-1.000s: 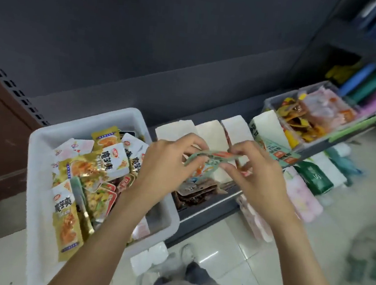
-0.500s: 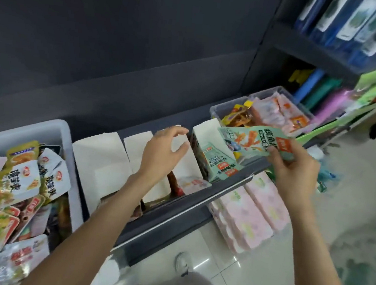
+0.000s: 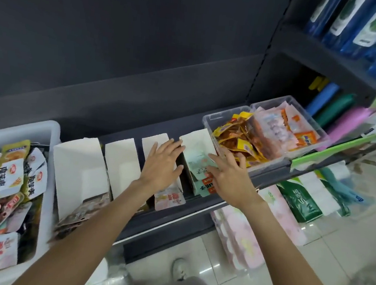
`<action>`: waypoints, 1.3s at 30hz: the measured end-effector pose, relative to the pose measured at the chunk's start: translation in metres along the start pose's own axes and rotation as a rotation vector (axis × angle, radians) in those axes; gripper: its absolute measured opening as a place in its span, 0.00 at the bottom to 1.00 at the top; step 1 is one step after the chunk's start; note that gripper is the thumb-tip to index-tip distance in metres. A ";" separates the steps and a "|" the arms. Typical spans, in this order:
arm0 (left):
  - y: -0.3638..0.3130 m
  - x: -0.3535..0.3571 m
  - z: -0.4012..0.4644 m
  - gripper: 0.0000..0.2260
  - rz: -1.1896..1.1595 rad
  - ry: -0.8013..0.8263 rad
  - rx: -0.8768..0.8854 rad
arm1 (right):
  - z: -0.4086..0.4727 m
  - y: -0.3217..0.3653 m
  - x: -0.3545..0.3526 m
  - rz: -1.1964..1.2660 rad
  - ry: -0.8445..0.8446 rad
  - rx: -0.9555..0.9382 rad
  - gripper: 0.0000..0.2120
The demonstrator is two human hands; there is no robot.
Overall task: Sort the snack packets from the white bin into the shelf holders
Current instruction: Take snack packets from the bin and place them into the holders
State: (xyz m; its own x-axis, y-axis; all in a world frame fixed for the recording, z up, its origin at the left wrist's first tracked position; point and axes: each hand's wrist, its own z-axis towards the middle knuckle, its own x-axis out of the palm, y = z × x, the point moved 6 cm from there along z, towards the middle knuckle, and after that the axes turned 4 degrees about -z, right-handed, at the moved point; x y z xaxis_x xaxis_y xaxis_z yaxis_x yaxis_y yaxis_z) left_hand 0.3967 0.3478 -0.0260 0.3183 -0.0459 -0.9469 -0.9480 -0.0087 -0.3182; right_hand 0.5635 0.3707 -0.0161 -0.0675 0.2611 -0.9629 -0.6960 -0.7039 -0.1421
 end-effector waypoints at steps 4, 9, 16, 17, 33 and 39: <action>-0.003 -0.009 0.000 0.22 -0.103 -0.018 -0.001 | -0.004 -0.004 -0.026 0.238 -0.080 0.078 0.16; 0.003 -0.075 -0.042 0.08 -0.378 -0.364 -0.070 | 0.009 0.010 -0.082 0.751 -0.194 0.253 0.16; 0.080 -0.120 -0.163 0.07 -0.461 -0.345 -0.166 | 0.053 0.141 -0.100 0.763 0.119 -0.010 0.08; 0.099 -0.122 -0.182 0.07 -0.434 -0.353 -0.188 | 0.059 0.166 -0.100 0.767 0.165 -0.058 0.08; 0.300 -0.089 -0.279 0.22 -0.020 -0.182 -0.511 | 0.202 0.395 -0.033 0.432 0.311 -0.045 0.23; 0.309 -0.089 -0.279 0.22 0.005 -0.153 -0.414 | 0.220 0.412 -0.014 0.491 0.260 0.178 0.25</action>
State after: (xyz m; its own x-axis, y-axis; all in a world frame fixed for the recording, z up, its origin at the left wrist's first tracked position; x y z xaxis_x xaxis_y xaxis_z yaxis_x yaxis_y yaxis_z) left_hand 0.0735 0.0705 -0.0273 0.2810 0.1011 -0.9544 -0.8624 -0.4096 -0.2974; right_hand 0.1208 0.2227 -0.0108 -0.2505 -0.2541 -0.9342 -0.7384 -0.5740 0.3541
